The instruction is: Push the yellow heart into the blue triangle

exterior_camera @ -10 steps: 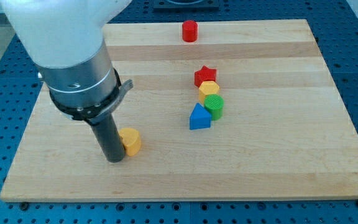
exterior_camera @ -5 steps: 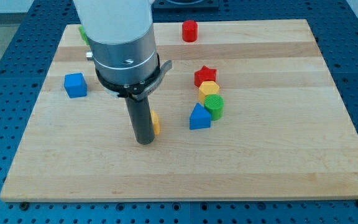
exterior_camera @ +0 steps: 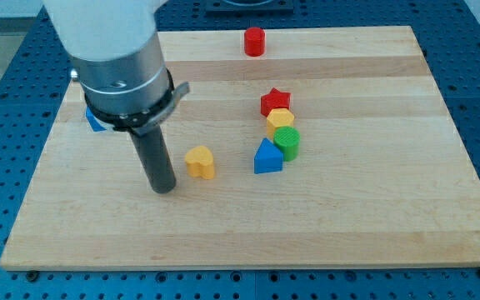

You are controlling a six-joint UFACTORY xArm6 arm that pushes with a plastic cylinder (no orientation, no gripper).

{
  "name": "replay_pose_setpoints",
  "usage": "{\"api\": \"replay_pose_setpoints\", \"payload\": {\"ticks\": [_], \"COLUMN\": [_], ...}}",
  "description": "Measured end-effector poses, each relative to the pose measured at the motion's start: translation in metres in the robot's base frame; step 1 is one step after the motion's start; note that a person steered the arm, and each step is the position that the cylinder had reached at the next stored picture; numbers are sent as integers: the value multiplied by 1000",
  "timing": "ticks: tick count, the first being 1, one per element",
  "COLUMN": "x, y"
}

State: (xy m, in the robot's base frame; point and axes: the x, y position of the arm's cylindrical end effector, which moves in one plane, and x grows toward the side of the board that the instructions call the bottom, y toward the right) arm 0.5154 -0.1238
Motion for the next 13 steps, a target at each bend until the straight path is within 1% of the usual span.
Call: {"api": "replay_pose_setpoints", "payload": {"ticks": [1, 2, 8, 10, 11, 13], "x": [-21, -28, -28, -28, -28, -5], "y": [-1, 4, 56, 57, 45, 36]}}
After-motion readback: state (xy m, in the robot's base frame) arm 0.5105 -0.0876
